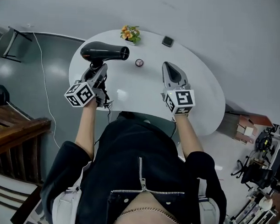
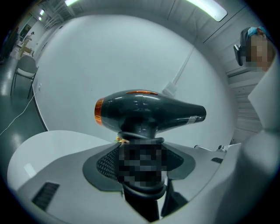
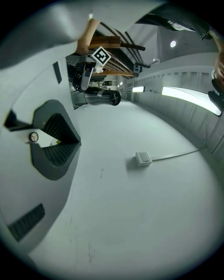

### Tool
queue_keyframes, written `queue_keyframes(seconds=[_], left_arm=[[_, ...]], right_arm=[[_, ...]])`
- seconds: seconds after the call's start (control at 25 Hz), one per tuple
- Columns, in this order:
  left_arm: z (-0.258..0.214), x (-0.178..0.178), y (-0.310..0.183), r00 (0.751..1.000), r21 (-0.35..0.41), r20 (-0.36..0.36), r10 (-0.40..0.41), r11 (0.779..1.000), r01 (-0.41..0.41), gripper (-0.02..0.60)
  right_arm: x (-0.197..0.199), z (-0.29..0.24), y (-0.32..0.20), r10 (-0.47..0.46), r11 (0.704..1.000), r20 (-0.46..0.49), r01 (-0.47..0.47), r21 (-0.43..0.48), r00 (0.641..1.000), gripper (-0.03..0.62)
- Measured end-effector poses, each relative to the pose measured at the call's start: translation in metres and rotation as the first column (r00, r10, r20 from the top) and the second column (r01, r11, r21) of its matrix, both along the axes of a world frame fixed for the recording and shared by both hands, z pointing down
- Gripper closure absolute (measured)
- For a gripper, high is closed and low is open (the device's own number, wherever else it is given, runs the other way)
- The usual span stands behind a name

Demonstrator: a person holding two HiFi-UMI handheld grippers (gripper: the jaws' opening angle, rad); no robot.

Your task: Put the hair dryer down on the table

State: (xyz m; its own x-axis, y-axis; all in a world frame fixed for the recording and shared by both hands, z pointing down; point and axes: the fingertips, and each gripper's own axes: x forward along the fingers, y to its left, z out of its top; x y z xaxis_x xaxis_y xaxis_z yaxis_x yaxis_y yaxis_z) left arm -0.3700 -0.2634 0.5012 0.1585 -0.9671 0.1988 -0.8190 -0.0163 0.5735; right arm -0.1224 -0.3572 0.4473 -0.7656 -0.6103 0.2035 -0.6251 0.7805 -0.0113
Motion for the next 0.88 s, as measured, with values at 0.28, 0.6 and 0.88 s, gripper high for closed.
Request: queue_keyframes(seconds=[0.28, 0.6, 0.88], left_arm=[[0.046, -0.012, -0.017, 1.0, -0.092, -0.011, 0.02, 0.996, -0.021, 0.316], [0.092, -0.03, -0.038, 0.998, -0.209, 0.05, 0.042, 0.978, -0.03, 0.316], [0.134, -0.048, -0.055, 0.99, -0.32, 0.135, 0.042, 0.947, 0.003, 0.316]], right_arm=[[0.015, 0.008, -0.012, 0.085, 0.996, -0.022, -0.085, -0.012, 0.996, 0.588], [0.025, 0.018, -0.008, 0.117, 0.993, -0.098, -0.117, 0.004, 0.988, 0.588], [0.039, 0.023, -0.005, 0.162, 0.987, -0.13, -0.163, 0.003, 0.978, 0.588]])
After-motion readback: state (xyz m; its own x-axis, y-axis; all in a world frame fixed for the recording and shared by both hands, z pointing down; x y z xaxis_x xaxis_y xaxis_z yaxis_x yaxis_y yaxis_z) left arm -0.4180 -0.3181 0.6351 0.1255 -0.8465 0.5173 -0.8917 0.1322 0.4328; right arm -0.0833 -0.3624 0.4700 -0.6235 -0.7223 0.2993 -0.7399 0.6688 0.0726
